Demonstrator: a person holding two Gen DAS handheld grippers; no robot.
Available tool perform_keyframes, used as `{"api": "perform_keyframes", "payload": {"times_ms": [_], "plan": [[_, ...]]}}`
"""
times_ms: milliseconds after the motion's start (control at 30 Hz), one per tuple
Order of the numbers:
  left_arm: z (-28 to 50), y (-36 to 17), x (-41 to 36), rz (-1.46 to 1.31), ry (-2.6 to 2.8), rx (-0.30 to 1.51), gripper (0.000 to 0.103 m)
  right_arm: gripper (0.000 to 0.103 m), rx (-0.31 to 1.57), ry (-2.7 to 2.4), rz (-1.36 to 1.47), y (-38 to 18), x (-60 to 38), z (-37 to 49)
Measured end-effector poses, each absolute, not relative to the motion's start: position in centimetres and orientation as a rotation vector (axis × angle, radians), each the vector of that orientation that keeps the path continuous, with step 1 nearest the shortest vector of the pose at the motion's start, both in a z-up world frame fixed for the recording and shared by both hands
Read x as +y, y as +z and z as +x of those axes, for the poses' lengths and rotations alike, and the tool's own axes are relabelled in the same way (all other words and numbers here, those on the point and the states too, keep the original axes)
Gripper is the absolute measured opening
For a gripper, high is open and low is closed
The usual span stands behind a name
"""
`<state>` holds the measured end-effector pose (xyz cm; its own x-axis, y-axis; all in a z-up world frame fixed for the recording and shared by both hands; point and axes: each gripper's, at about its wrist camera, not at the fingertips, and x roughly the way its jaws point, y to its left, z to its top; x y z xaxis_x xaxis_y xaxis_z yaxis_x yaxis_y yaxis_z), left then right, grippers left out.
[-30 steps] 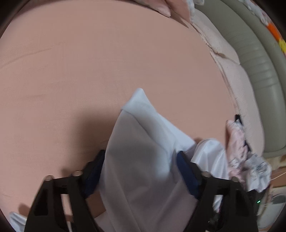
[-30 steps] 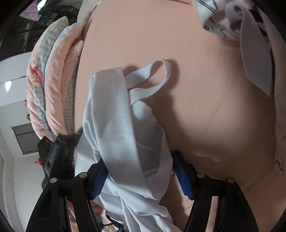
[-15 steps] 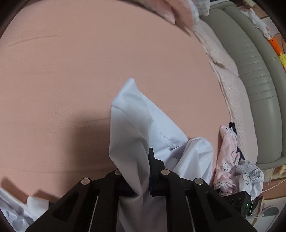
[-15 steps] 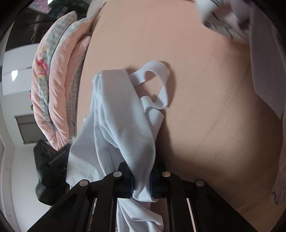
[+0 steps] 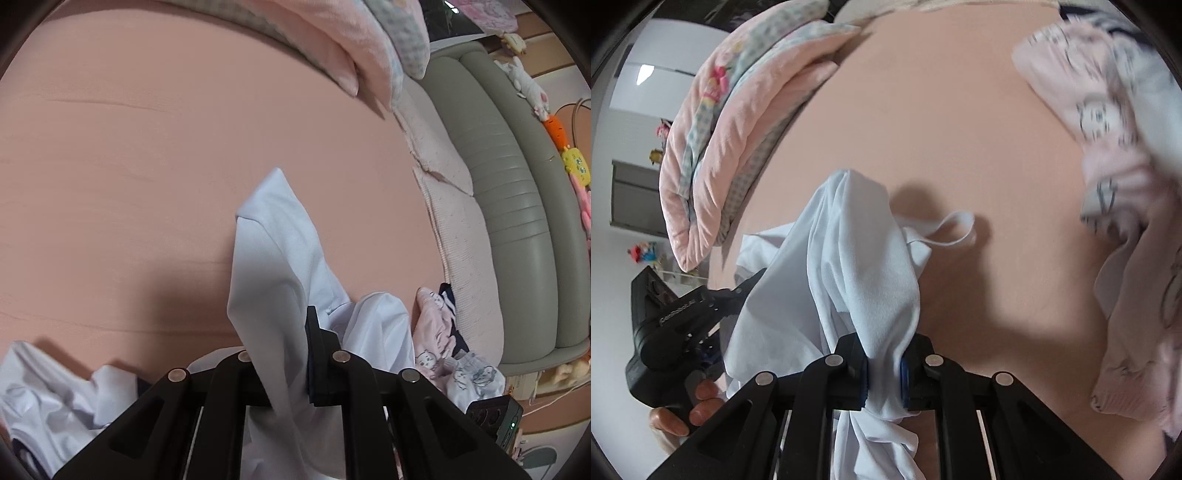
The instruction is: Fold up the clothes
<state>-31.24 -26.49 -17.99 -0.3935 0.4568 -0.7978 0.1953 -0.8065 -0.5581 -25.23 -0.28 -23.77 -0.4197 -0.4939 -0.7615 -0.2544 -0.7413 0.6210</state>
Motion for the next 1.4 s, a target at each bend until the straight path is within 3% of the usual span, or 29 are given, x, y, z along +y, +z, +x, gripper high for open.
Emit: {"api": "perform_keyframes", "payload": {"times_ms": [900,1400], "plan": [[-31.3,-13.5,-34.3,-1.309,2.389,-1.218,0.008,0.010,-0.526,-2.430,1.475,-15.0,-7.5,-33.1],[-30.5,-13.3,-38.8,-1.319,2.502,-1.250,0.008,0.010,-0.325,-2.364,1.449,-13.4,-13.6,-39.0]]}}
